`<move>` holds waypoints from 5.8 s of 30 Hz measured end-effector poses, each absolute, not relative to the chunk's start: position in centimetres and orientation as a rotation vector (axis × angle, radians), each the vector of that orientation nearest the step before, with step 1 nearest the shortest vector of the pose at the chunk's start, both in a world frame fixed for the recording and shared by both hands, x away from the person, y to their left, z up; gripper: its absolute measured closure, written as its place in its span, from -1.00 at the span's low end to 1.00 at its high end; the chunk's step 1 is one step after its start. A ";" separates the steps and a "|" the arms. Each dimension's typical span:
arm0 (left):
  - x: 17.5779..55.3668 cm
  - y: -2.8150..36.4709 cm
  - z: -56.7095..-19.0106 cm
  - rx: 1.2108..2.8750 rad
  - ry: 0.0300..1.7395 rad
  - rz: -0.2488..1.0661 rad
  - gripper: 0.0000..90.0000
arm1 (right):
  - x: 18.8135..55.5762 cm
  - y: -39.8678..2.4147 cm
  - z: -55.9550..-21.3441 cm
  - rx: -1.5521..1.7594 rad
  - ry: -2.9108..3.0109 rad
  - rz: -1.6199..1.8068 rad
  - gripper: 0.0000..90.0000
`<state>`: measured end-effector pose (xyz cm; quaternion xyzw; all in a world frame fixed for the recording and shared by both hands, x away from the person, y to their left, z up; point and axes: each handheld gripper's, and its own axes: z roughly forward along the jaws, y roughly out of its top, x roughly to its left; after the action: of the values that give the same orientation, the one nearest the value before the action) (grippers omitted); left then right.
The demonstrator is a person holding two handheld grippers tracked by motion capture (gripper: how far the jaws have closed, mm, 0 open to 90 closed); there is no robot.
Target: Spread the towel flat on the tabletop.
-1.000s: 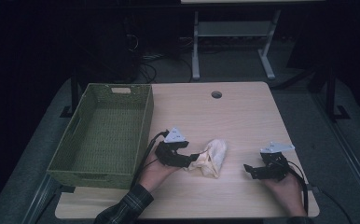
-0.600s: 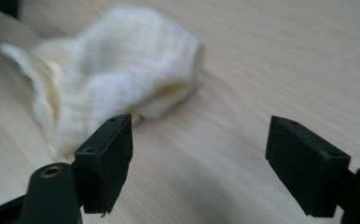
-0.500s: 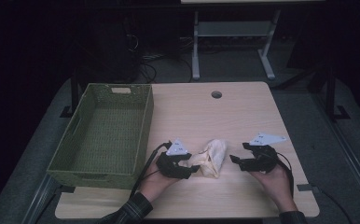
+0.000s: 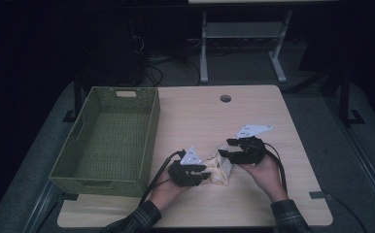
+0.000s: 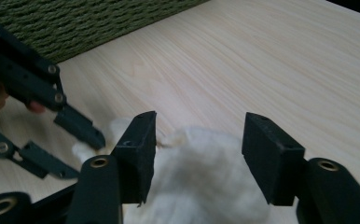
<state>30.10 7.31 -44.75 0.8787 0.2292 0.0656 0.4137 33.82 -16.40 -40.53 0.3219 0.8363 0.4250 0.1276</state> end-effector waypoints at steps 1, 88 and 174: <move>30.1 7.4 -44.7 2.216 0.570 0.162 0.59 | 34.1 -16.0 -40.5 0.925 2.438 1.227 0.02; 30.9 9.0 -43.7 2.173 0.646 0.174 0.92 | 30.5 -26.0 -44.3 1.177 2.343 1.008 0.92; 34.9 2.4 -43.7 2.198 0.611 0.180 0.27 | 31.5 -25.6 -42.9 1.010 2.406 1.133 1.00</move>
<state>34.91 2.42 -43.68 0.8744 0.2430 0.0718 0.4137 31.48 -25.58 -42.92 0.3511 0.8365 0.3939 0.1478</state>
